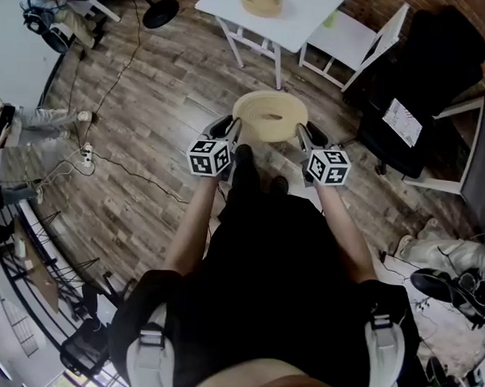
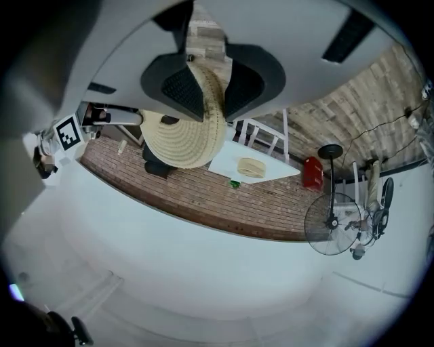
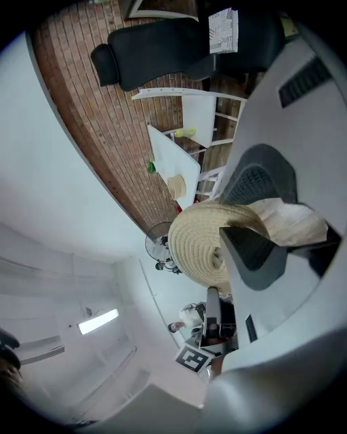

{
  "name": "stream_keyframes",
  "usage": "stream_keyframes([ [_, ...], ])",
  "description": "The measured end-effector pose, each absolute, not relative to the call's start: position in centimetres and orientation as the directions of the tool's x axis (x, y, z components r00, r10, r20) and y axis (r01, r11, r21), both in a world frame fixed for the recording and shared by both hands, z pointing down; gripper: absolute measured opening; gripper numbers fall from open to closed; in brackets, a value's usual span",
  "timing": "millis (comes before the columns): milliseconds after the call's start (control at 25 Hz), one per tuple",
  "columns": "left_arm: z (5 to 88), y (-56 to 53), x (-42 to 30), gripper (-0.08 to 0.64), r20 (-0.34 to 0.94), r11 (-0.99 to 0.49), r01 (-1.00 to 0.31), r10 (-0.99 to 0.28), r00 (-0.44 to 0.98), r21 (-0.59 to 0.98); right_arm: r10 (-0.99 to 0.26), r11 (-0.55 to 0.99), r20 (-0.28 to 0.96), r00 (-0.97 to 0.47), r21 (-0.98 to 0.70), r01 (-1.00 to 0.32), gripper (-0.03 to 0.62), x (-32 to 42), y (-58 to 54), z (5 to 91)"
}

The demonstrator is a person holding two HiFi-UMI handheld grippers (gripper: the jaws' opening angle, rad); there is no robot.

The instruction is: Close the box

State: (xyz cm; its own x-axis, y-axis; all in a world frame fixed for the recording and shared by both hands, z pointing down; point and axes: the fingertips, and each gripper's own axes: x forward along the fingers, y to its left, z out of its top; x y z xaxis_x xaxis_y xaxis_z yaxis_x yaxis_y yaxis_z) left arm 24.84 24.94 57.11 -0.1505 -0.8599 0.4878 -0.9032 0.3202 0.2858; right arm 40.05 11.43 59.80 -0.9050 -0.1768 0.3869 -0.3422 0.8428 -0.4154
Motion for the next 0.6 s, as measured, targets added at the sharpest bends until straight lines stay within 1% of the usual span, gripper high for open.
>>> stream_keyframes([
  [280,57.0,24.4,24.3,0.107,0.491,0.307,-0.905,-0.861,-0.133,0.294,-0.188,0.838,0.389,-0.902,-0.415,-0.354,0.103,39.6,11.0,59.4],
  [600,58.1,24.1,21.6,0.108,0.493,0.295,-0.905,-0.863,-0.114,0.307,-0.207,0.831,0.395,-0.895,-0.411,-0.374,0.103,37.2,10.9,60.1],
])
